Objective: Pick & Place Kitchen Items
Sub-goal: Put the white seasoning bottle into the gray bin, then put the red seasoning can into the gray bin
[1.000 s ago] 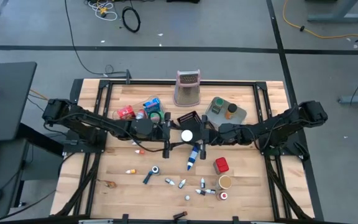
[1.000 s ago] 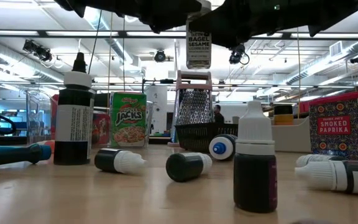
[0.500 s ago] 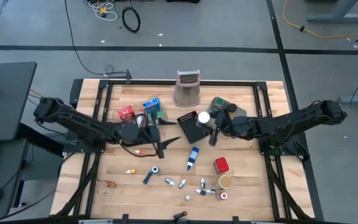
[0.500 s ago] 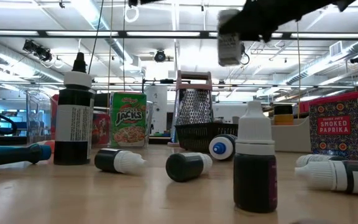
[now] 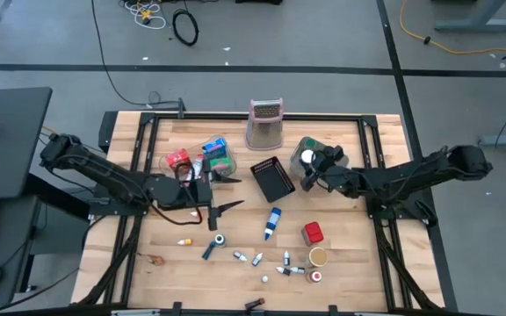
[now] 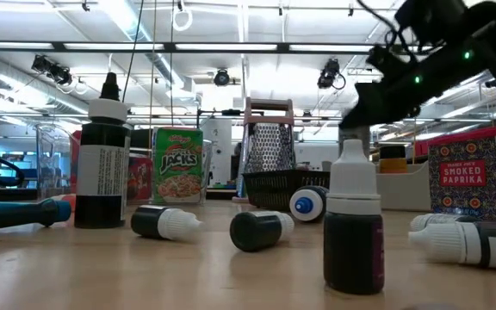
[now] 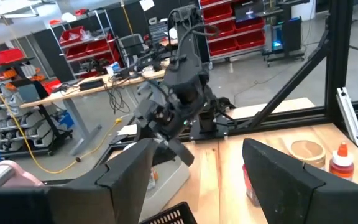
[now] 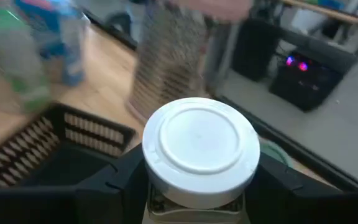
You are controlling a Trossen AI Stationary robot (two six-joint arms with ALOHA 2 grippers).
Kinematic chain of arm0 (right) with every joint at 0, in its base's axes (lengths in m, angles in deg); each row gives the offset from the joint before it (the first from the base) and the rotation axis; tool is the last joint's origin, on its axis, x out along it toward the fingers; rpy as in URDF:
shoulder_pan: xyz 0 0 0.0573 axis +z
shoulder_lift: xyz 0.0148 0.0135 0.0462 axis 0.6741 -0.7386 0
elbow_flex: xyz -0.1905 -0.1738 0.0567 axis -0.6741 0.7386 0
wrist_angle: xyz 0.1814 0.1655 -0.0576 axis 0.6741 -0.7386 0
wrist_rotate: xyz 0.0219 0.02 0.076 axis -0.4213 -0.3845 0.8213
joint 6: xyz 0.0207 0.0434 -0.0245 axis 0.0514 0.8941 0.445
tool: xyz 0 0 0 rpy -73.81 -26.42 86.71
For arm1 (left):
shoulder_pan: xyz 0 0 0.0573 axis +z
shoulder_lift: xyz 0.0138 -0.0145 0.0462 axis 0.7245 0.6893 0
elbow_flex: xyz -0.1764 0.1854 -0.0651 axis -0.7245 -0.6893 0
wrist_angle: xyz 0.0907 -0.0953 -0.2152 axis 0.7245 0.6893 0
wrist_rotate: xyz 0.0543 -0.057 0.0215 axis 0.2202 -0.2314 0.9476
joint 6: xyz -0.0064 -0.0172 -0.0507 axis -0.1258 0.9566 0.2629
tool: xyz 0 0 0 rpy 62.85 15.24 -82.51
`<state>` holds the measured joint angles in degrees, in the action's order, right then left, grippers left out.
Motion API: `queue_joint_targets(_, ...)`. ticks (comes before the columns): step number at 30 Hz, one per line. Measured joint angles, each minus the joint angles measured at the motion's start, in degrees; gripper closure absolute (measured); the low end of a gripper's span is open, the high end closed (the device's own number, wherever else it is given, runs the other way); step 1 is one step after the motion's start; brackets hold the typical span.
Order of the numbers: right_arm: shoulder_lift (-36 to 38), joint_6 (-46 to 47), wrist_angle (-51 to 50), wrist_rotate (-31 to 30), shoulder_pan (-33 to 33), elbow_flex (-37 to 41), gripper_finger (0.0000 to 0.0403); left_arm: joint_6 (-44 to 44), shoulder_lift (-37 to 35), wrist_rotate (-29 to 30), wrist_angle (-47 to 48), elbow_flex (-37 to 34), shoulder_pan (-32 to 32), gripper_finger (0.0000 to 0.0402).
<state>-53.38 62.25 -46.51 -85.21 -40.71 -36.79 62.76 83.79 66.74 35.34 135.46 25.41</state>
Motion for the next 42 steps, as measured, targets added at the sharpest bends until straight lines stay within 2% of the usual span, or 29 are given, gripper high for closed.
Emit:
queue_joint_targets(6,-0.68,-0.79,0.07,11.76,-6.23,0.37,0.0183,-1.97,0.0,0.04,-0.43,0.0,0.11,0.0143)
queue_joint_targets(17,-4.79,-1.91,0.72,19.96,-13.95,0.39,0.0182,-1.97,0.0,0.04,-0.3,0.0,0.09,0.0145)
queue_joint_targets(26,-6.05,-4.7,4.17,20.56,-15.98,0.42,0.014,-1.97,0.0,0.02,0.2,0.0,0.09,0.0143)
queue_joint_targets(29,-5.78,-8.2,5.73,20.83,-15.79,0.41,0.0134,-1.96,0.0,0.01,0.2,0.0,0.09,0.0145)
queue_joint_targets(33,-4.15,-10.25,5.11,23.97,-14.74,-1.94,0.0131,-1.96,0.0,0.02,0.89,0.0,0.09,0.0145)
queue_joint_targets(36,-2.54,-9.59,-0.83,30.72,-13.43,-6.29,0.0131,-1.96,0.02,0.0,1.22,0.0,0.09,0.0145)
queue_joint_targets(39,-1.95,-9.48,-13.52,39.17,-11.02,-13.76,0.0131,-1.96,0.02,0.0,1.23,0.0,0.11,0.0146)
queue_joint_targets(42,-2.18,-8.92,-25.43,41.17,-6.94,-21.47,0.0134,-1.94,0.02,0.0,1.21,0.0,0.11,0.0145)
